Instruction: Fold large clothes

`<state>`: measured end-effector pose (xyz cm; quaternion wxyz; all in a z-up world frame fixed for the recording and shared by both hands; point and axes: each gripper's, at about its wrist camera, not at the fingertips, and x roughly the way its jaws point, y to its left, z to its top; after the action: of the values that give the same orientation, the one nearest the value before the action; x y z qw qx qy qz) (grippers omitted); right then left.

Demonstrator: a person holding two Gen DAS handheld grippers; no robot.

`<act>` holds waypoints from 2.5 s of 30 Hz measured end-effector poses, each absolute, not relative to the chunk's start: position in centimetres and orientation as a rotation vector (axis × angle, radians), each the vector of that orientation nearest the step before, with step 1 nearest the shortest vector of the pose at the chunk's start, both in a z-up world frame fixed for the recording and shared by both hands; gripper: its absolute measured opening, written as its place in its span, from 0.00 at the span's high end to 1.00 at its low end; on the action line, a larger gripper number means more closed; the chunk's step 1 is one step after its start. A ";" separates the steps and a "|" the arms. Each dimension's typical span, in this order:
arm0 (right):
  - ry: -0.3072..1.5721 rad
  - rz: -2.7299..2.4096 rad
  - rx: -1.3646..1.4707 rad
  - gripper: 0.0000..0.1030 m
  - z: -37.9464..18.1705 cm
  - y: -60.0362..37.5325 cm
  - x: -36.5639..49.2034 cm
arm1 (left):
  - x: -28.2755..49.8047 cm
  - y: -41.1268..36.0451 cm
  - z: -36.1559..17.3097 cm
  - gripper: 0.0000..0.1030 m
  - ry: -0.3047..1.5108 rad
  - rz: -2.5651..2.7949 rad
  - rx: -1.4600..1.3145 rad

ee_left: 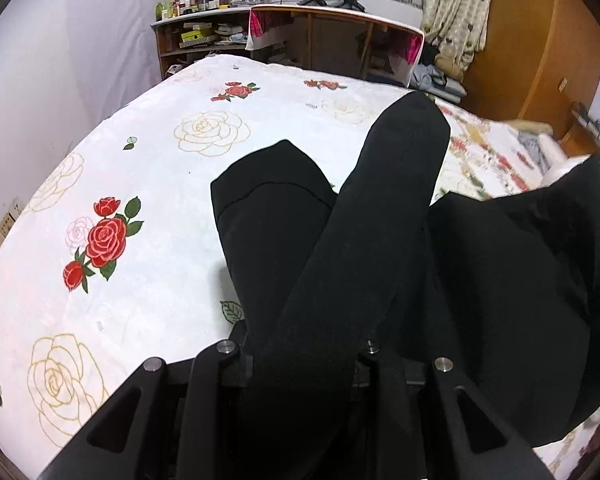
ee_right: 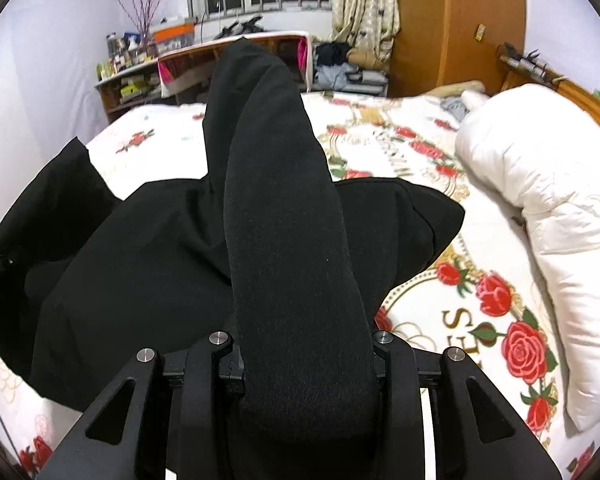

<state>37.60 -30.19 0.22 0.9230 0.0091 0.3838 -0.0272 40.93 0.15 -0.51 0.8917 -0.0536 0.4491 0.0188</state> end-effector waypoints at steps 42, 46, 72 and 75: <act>0.923 -0.128 0.204 0.46 -9.4 -33.5 25.6 | 32.3 4.3 -12.2 0.38 1.031 0.092 -0.008; 0.961 -0.107 0.271 0.40 -10.1 -34.8 25.8 | 32.4 4.9 -12.3 0.24 1.024 0.113 -0.019; 0.838 -0.288 0.130 0.25 -0.8 -32.6 19.2 | 24.9 8.0 -4.2 0.23 0.948 0.124 -0.068; 0.824 -0.246 0.129 0.25 -0.2 -30.7 17.7 | 23.0 6.5 -3.5 0.23 0.937 0.091 -0.058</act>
<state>17.69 -30.67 -0.25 0.9068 0.0626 0.3994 -0.1193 22.99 6.52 -3.54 0.8907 -0.0281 0.4515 0.0437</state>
